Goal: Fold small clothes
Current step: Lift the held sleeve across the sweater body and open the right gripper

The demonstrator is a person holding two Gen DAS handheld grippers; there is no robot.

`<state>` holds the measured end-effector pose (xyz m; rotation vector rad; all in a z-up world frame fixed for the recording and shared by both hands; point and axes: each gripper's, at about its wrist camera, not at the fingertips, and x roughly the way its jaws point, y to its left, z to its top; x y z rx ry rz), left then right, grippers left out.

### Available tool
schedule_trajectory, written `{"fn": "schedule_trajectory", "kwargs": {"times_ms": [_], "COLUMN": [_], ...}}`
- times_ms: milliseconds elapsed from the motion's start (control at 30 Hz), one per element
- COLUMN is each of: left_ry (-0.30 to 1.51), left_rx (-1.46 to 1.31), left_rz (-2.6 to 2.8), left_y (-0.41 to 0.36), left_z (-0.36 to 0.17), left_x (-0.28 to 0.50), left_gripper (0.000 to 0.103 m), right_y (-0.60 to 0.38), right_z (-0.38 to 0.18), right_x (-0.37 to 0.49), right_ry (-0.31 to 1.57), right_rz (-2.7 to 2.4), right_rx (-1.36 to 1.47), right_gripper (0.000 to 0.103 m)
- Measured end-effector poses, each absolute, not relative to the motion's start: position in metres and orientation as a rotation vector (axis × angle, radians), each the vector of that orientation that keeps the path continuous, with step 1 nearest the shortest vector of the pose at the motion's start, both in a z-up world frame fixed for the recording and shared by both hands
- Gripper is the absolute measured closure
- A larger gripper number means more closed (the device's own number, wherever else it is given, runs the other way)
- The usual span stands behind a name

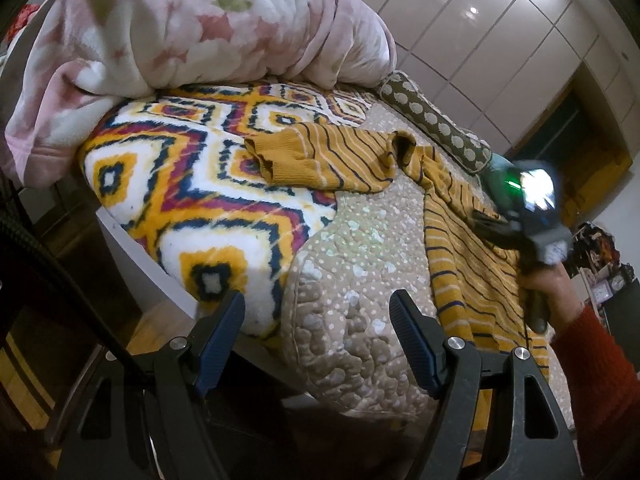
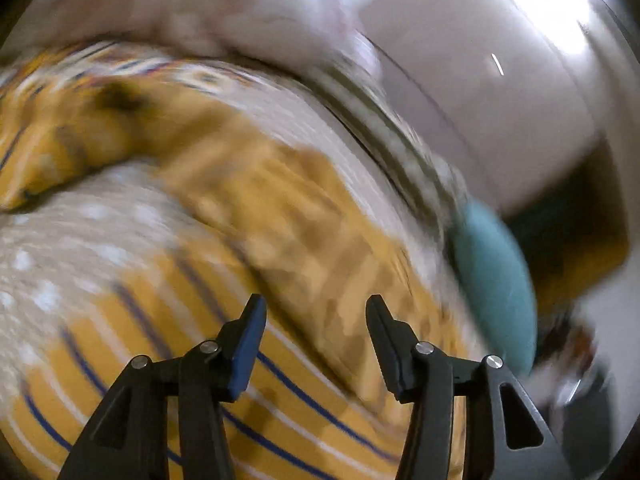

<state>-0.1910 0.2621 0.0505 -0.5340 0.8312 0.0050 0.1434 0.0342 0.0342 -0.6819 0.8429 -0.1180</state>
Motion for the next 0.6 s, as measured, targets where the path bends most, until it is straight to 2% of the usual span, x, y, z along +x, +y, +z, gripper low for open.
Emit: {"fn": "schedule_trajectory", "kwargs": {"times_ms": [67,100,133,167,200,267,300,467,600], "left_ry": [0.837,0.841,0.846,0.847,0.846,0.842,0.839,0.834,0.828], "left_rx": [-0.535,-0.535,-0.535,-0.536,-0.536,-0.538,-0.54,-0.56,-0.569], "left_rz": [0.008,0.008,0.01,0.012,0.015,0.027,0.034,0.064,0.079], "left_y": [0.262,0.262,0.262,0.262,0.262,0.264,0.266,0.274,0.281], "left_z": [0.048,0.047,0.047,0.047,0.047,0.049,0.049,0.049,0.048], "left_x": [-0.19,-0.189,-0.188,-0.187,-0.188,-0.188,-0.189,-0.193,-0.2], "left_gripper": [0.029,0.03,0.03,0.03,0.03,0.03,0.029,0.029,0.029], "right_y": [-0.026,-0.052,-0.088,-0.118,-0.158,-0.202,-0.208,-0.157,-0.027], "right_z": [0.038,0.037,0.034,0.032,0.03,0.037,0.041,0.07,0.085], "right_x": [0.145,0.147,0.147,0.146,0.143,0.139,0.133,0.124,0.11], "right_ry": [0.9,0.934,0.989,1.033,1.069,1.072,1.067,0.992,0.909], "right_rz": [-0.211,-0.252,-0.301,-0.342,-0.386,-0.406,-0.425,-0.337,-0.018], "right_rx": [-0.541,-0.482,-0.397,-0.318,-0.208,-0.057,-0.03,-0.136,-0.35], "right_gripper": [0.049,0.053,0.065,0.067,0.066,0.047,0.047,0.049,0.049]}}
